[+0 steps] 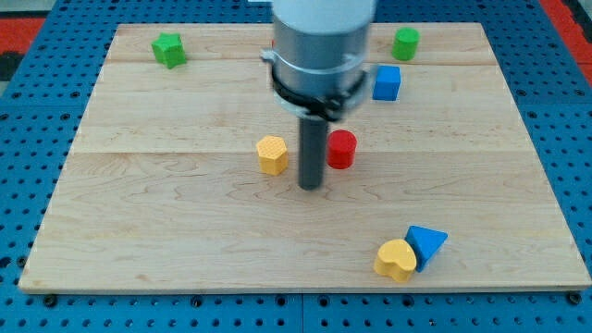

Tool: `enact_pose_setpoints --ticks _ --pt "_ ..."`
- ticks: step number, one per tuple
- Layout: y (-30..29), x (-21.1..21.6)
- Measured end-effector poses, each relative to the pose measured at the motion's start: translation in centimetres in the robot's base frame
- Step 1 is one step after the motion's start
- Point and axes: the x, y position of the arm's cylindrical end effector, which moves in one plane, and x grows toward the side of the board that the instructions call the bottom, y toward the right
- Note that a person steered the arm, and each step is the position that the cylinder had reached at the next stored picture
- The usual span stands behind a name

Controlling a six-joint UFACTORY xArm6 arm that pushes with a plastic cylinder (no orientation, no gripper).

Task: Push the yellow hexagon towards the left center of the board

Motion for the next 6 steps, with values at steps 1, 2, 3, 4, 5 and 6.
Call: enact_pose_setpoints --ticks 1,2,3,4,5,6 --pt "-7.9 -3.0" --pt "-5.1 -2.8" --pt "-4.1 -6.2" --pt "-10.8 -6.8" --pt "-15.4 -6.7" --pt "-12.9 -8.2"
